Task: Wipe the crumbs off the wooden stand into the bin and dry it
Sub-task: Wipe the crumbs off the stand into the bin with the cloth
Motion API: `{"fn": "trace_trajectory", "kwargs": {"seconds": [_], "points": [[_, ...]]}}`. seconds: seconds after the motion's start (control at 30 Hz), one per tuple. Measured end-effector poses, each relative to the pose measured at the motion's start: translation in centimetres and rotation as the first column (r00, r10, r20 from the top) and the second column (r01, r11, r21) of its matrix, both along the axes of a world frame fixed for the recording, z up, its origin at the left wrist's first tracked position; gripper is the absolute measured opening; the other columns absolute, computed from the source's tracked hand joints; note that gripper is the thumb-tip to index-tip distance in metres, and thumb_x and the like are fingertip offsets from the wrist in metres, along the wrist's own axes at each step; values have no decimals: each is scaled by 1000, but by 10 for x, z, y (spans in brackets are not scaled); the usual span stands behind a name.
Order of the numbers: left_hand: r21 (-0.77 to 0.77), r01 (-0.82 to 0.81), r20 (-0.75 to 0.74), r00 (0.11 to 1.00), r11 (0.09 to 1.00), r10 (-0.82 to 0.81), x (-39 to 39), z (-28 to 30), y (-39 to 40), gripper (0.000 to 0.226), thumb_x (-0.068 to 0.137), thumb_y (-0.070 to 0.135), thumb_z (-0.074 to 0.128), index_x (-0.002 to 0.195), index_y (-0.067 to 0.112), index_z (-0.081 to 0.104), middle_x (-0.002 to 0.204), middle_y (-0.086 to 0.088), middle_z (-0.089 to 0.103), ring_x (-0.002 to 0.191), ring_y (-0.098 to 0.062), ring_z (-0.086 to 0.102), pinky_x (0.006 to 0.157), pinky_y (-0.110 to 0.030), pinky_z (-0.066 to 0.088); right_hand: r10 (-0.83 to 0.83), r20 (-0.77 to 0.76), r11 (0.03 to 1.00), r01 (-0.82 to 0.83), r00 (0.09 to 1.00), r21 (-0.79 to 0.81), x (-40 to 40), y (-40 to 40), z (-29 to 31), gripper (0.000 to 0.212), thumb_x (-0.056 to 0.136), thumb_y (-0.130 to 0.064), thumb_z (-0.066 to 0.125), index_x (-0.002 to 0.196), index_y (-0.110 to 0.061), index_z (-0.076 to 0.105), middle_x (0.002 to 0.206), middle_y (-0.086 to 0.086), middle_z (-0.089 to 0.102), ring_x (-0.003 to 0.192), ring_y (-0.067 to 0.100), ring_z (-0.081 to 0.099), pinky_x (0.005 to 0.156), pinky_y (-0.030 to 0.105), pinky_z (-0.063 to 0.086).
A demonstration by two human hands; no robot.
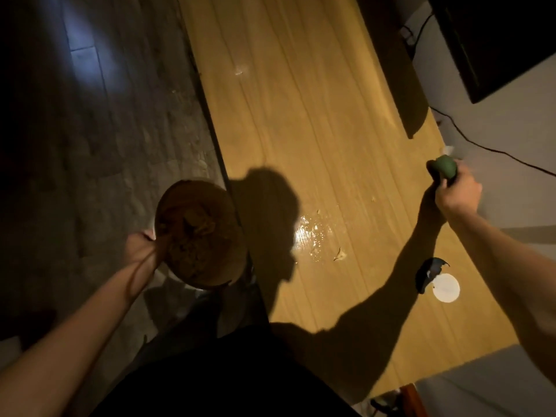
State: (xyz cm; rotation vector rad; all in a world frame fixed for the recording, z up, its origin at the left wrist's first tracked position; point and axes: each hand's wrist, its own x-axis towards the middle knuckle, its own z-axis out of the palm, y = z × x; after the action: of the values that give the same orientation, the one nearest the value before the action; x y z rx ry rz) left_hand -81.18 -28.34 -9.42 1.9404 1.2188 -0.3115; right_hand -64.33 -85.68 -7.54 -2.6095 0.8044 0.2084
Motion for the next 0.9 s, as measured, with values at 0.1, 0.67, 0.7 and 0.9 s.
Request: {"fn": "trace_trajectory", "kwargs": {"seconds": [0.1,0.67,0.7,0.9], "points": [[50,-3,-70,998,999,6,3,-2,-4,28,87,26,76,83,1,63,92,-23,63,83,-30,58,72,-42,44,58,66,994,-52,996,-96,-22,30,-4,40,96,-22,55,134,-27,45,130,13,58,112,41,60,96,53,51],[-121,64,-4,998,991,-65,-43,-7,10,30,79,31,78,80,11,56,76,-6,57,72,-22,57,53,-28,38,559,82,825,-563,825,45,-179,393,-15,64,94,-13,49,155,-27,36,149,3,53,122,26,61,75,33,59],[-146,76,-5,997,986,-78,-47,-6,14,29,80,31,76,85,10,58,80,-7,59,75,-23,58,53,-28,38,590,87,794,-596,803,117,-186,413,-14,59,96,-15,49,153,-26,39,136,6,62,112,28,65,74,34,55],[-216,92,43,995,972,-85,-65,-1,36,24,83,33,72,89,16,57,99,-12,64,91,-29,63,75,-37,52,661,75,686,-642,747,342,-207,466,-7,58,97,-8,54,152,-24,43,156,2,47,142,24,44,115,43,39]]}}
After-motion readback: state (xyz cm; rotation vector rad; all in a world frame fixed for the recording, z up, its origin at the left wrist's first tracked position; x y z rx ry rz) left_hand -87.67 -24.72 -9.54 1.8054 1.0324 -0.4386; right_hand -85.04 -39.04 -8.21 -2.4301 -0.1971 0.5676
